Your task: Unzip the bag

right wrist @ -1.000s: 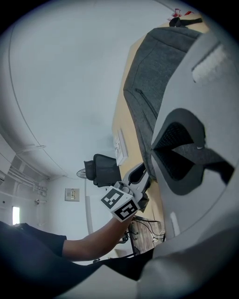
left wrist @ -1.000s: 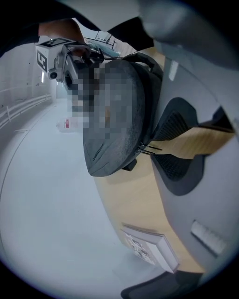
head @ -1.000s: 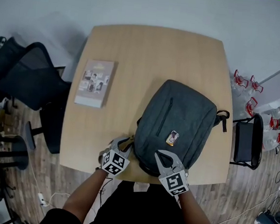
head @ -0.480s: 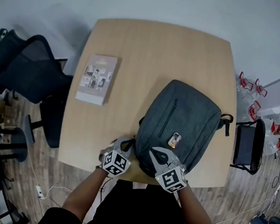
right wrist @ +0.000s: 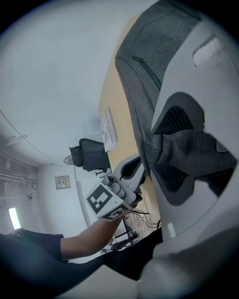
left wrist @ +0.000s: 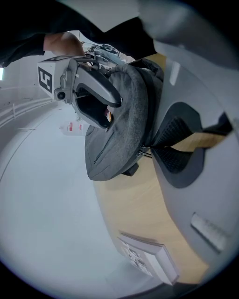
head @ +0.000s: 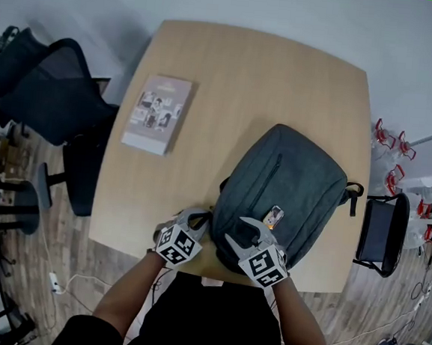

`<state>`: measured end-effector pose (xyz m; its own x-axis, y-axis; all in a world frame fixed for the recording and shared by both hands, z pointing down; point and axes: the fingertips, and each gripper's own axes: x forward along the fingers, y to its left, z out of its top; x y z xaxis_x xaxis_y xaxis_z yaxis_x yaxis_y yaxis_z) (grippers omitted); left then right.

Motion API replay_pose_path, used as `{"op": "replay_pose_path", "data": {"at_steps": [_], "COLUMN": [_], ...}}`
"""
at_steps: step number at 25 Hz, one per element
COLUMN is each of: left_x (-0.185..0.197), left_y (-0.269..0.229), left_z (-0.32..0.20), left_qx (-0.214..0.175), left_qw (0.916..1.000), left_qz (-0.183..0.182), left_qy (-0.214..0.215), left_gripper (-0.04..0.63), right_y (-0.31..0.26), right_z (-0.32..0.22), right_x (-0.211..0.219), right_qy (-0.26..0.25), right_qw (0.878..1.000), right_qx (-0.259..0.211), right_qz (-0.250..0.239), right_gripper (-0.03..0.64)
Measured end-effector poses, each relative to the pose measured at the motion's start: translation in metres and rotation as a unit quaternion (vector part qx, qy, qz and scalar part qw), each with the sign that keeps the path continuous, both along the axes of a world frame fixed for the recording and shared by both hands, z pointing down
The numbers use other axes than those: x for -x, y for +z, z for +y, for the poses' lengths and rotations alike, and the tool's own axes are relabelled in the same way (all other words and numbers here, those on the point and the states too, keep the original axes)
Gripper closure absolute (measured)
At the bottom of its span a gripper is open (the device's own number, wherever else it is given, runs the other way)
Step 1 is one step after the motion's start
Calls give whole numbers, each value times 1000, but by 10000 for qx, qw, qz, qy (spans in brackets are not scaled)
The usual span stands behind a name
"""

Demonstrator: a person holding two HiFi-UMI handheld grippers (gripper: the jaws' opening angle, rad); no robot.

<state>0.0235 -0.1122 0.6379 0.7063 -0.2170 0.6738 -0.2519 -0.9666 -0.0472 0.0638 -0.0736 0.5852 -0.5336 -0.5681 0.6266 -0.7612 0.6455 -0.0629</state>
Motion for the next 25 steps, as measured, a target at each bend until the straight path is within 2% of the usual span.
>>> {"op": "replay_pose_path", "data": {"at_steps": [7, 10, 12, 15, 19, 25], "left_x": [-1, -2, -2, -3, 0, 10], "left_y": [0, 1, 1, 3, 2, -1], "left_z": [2, 4, 5, 6, 8, 18], "left_qx": [157, 261, 305, 375, 529, 426], "left_qw": [9998, 9995, 9991, 9982, 9960, 9927], "left_qz": [31, 80, 68, 25, -32, -235], "left_qy": [89, 176, 280, 464, 721, 1101], "left_gripper": [571, 571, 571, 571, 571, 571], "right_y": [21, 28, 34, 42, 46, 48], "right_z": [-5, -7, -9, -10, -12, -21], "right_x": [3, 2, 0, -1, -1, -6], "right_qy": [-126, 21, 206, 440, 585, 854], "right_qw": [9981, 9973, 9958, 9925, 9915, 9904], "right_qx": [474, 662, 847, 1127, 1151, 1088], "right_qz": [367, 332, 283, 183, 155, 86], "right_gripper": [399, 391, 351, 334, 333, 364]}}
